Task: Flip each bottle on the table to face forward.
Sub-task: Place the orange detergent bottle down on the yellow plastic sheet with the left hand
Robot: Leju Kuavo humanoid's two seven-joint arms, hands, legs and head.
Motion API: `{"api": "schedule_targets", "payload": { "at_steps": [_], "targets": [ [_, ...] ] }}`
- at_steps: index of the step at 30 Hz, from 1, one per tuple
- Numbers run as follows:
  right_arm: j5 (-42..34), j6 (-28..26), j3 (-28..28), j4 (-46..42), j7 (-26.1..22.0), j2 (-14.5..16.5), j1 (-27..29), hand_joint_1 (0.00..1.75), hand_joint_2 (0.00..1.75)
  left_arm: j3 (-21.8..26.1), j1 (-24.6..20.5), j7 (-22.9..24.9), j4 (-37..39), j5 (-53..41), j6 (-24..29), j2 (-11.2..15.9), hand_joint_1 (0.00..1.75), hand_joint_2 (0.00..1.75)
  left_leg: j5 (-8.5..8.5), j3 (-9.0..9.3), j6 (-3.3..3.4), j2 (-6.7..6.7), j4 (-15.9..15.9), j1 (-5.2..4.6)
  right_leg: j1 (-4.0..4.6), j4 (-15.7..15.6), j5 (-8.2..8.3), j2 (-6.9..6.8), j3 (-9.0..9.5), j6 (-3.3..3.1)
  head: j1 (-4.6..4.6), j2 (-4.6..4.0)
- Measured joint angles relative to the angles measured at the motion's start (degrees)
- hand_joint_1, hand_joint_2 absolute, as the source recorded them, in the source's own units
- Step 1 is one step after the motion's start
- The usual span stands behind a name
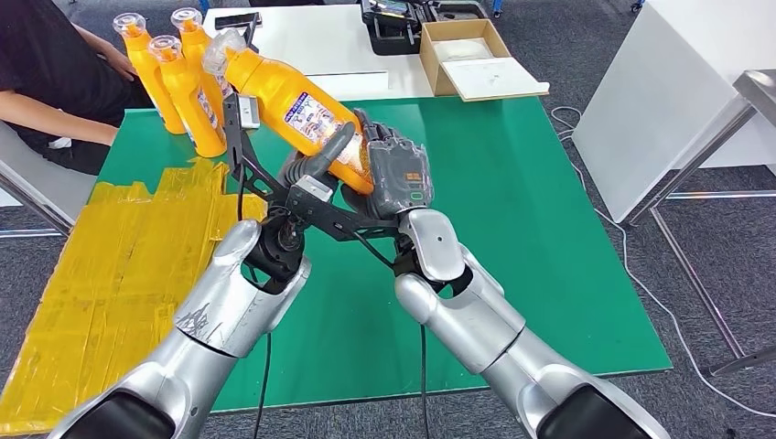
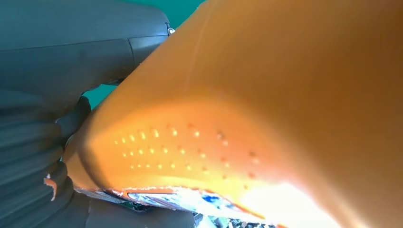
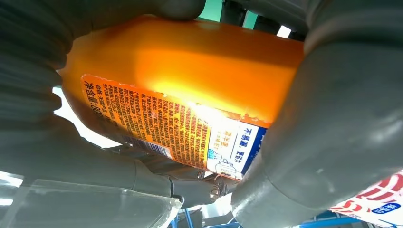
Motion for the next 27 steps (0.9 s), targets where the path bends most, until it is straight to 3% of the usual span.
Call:
{"api": "schedule_targets", "payload": {
  "at_steps": [11, 13, 15, 17, 27],
  "targets": [
    [-0.07, -0.01, 0.04, 0.09, -0.03, 0.0, 0.0, 1.75, 1.75, 0.02, 0.2, -0.28, -0.09, -0.53, 0.02, -0.02, 1.75, 1.75, 0.0, 0.0, 0.0, 0.0, 0.0, 0.0, 0.0, 0.0, 0.0, 0.0, 0.01, 0.0, -0.01, 0.0],
    [-0.19, -0.02, 0.19, 0.21, -0.03, 0.0, -0.05, 0.89, 1.75, 0.04, 0.24, -0.34, -0.11, -0.7, 0.02, -0.02, 1.75, 1.75, 0.0, 0.0, 0.0, 0.0, 0.0, 0.0, 0.0, 0.0, 0.0, 0.0, 0.01, 0.0, -0.01, 0.0],
    [-0.37, -0.03, 0.33, 0.36, -0.03, 0.02, -0.09, 0.02, 0.87, 0.09, 0.26, -0.41, -0.11, -0.87, 0.02, -0.02, 1.75, 1.75, 0.0, 0.0, 0.0, 0.0, 0.0, 0.0, 0.0, 0.0, 0.0, 0.0, 0.01, 0.0, -0.01, 0.0],
    [-0.5, 0.02, 0.42, 0.43, -0.03, 0.05, -0.14, 0.0, 0.0, 0.13, 0.26, -0.57, -0.11, -1.05, 0.09, -0.02, 1.75, 1.75, 0.0, -0.01, 0.0, 0.0, 0.0, 0.0, 0.0, 0.0, 0.0, 0.0, 0.01, 0.0, -0.01, 0.0],
    [-1.17, 2.32, 0.85, 1.5, 0.81, 1.33, -1.92, 0.0, 0.0, 1.13, -0.31, -0.74, -0.1, -1.07, 1.98, 0.01, 1.75, 1.75, 0.0, -0.01, 0.0, 0.0, 0.0, 0.0, 0.0, 0.01, 0.0, 0.0, 0.01, 0.0, 0.01, 0.0]
  ]
}}
